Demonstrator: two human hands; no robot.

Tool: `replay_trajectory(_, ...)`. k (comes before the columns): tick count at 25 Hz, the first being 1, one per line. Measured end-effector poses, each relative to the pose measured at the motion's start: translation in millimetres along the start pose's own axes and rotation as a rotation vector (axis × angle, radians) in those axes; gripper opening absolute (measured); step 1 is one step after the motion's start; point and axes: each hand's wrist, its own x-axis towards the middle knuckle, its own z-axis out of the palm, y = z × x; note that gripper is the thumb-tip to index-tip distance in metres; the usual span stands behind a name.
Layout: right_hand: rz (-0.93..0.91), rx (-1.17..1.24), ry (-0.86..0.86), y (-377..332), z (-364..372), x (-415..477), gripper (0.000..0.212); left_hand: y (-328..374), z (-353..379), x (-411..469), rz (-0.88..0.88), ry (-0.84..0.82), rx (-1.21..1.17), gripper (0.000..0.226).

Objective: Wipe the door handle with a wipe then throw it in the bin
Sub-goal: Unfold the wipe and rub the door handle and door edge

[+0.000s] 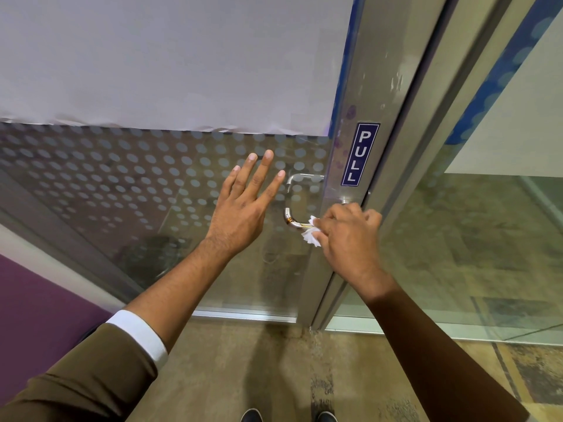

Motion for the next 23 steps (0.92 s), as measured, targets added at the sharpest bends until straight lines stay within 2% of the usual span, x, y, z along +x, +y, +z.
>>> replay_trajectory(2, 0.071, 0.037, -0.013, 5.1, -1.1, -3.3, 0.018, -0.1, 0.9, -0.3, -0.002, -0.001, -0.004, 0.099)
replay_trajectory(8, 0.000, 0.036, -0.012, -38.9, 5.7, 13.3, 0.013, -4.9, 2.1, -0.2, 0.017, -0.003, -0.011, 0.102)
replay_trajectory(13, 0.065, 0.020, 0.015, -20.6, 5.3, -0.8, 0.011, -16.0, -1.1, -2.0, 0.059, 0.042, 0.013, 0.093)
replay_trajectory(17, 0.083, 0.053, -0.012, -40.2, 8.6, 11.1, 0.011, -18.7, -1.7, -2.3, 0.069, 0.047, 0.038, 0.093)
replay_trajectory(23, 0.122, -0.054, -0.008, -56.9, 6.4, 13.0, 0.012, -20.0, -2.8, -3.0, 0.066, 0.052, 0.020, 0.090)
